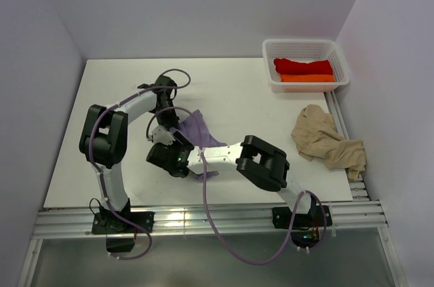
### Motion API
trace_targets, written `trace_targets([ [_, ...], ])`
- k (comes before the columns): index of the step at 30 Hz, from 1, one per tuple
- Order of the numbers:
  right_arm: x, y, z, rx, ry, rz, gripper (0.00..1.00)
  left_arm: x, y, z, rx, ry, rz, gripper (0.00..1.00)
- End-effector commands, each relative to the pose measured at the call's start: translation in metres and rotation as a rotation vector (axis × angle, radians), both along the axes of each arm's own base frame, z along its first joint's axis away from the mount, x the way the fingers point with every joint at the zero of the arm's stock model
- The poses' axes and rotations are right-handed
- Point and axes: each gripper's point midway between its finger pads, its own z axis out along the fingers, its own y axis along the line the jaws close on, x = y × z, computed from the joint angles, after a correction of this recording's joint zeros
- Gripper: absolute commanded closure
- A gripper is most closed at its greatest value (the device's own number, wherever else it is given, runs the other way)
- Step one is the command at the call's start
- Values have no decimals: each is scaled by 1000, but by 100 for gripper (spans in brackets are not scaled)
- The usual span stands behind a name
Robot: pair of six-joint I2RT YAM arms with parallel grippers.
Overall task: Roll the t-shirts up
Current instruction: Roll the tshirt
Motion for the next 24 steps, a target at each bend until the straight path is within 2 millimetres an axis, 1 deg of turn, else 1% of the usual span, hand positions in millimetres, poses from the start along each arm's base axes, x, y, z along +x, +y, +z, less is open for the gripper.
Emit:
trace_targets([
  [1, 12, 0, 13, 13, -88, -72, 30, -14, -6, 11, -34, 9, -13, 78],
  [3, 15, -4, 13, 4, -112, -92, 35, -15, -7, 9, -39, 12, -16, 78],
  [6, 16, -8, 13, 3, -126, -104, 64, -14, -8, 10, -44, 14, -20, 78],
  [7, 16, -8, 17, 18, -129, -104, 74, -14, -9, 10, -45, 12, -22, 78],
  [8, 15, -6, 20, 36, -129, -100, 89, -14, -9, 11, -48, 10, -23, 77],
  [10, 11, -4, 21, 66, -102, -80, 99, -13, -9, 12, -47, 6, -25, 75],
  [11, 9, -1, 22, 89, -89, -67, 100, -12, -9, 13, -46, 1, -25, 69],
  [12, 6, 0, 18, 103, -62, -52, 100, -10, -9, 16, -50, -11, -25, 65],
  [13, 1, 6, 20, 143, -17, -22, 100, -11, -9, 16, -52, -15, -24, 60],
  [14, -2, 12, 20, 183, 14, -8, 100, -9, -9, 18, -55, -25, -19, 51],
  [15, -6, 9, 20, 208, 40, -2, 100, -6, -10, 25, -66, -51, -15, 47],
  [16, -4, 7, 20, 237, 62, -8, 100, -5, -11, 29, -74, -65, -13, 44],
  [17, -12, 15, 18, 299, 129, 17, 100, -4, -11, 33, -81, -77, -10, 38],
  [18, -15, 10, 17, 327, 159, 16, 100, 0, -12, 42, -98, -109, -5, 35],
  [19, -11, 5, 16, 358, 185, 4, 100, 0, -12, 44, -105, -115, 0, 33],
  [20, -16, 5, 16, 416, 231, 11, 100, 5, -13, 56, -130, -154, 10, 28],
  [22, -17, 2, 14, 469, 274, 9, 100, 5, -11, 61, -152, -173, 24, 24],
  [23, -15, 4, 16, 527, 318, 15, 100, 7, -8, 65, -170, -187, 36, 20],
  [24, -20, -4, 9, 530, 353, 11, 100, 7, -8, 76, -200, -211, 40, 17],
])
